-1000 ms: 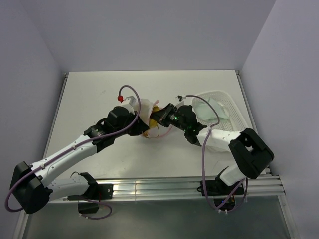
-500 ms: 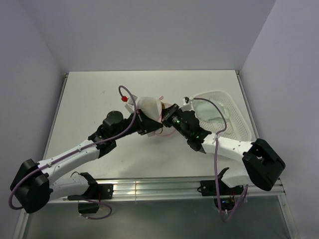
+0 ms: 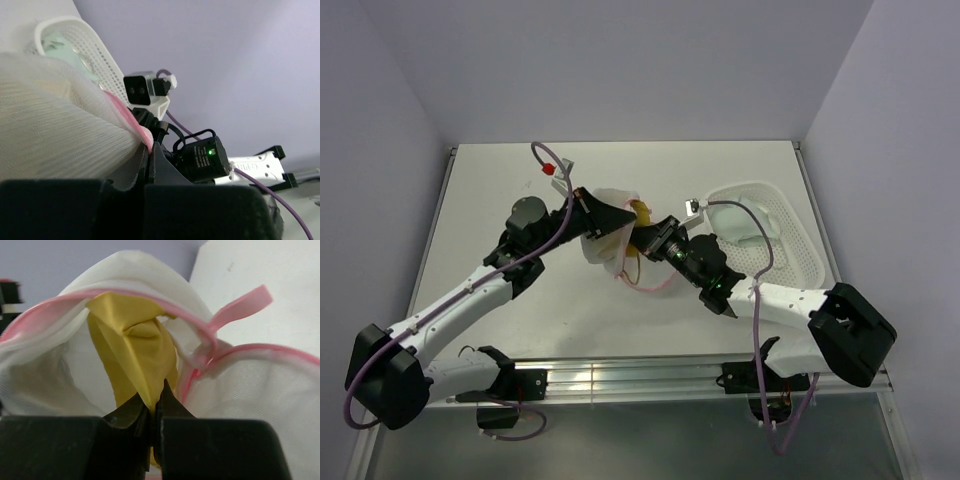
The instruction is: Place the bra in the laundry bag and zip it closed
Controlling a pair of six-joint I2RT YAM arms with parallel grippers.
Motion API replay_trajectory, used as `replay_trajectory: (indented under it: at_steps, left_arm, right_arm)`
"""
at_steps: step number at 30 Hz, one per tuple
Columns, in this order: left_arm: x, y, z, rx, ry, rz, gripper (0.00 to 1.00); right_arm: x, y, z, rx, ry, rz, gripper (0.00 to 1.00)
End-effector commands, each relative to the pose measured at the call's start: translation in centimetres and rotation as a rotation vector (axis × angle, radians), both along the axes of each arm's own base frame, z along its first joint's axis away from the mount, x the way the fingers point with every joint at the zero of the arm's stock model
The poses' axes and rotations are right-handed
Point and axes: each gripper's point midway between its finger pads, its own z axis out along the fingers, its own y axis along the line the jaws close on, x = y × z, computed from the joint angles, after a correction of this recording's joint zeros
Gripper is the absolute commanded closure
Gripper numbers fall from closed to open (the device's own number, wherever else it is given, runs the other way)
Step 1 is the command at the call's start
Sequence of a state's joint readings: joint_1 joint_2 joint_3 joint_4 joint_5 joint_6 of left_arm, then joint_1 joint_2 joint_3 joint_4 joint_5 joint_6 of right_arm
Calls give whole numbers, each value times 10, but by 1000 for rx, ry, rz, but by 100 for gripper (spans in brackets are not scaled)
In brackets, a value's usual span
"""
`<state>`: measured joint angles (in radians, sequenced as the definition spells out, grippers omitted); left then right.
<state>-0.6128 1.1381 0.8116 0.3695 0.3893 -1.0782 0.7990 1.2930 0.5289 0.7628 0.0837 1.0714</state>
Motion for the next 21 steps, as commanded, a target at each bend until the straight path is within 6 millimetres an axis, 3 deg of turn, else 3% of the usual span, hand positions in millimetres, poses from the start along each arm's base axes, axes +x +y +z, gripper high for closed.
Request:
replay_trajectory:
  at_steps: [1,6,8,14,21]
  left_arm:
    - [-18,-11,8,-35,-21,-140,100]
    - [-35,-23,-4,-107,4,-286,100]
    - [-37,-24,-6,-116,-4,-297,100]
    - [-47,-24,9,-140,-57,-357,100]
    - [-68,-14,16,-235,-53,-404,100]
  right_arm:
    - [-9,5,63,108,-204,52,100]
    - [-13,32,79,156,-246,171,100]
    - [-15,41,72,165,-225,211,100]
    - [-10,41,55,138,-195,193,100]
    - [26,32,28,-6,-63,16,100]
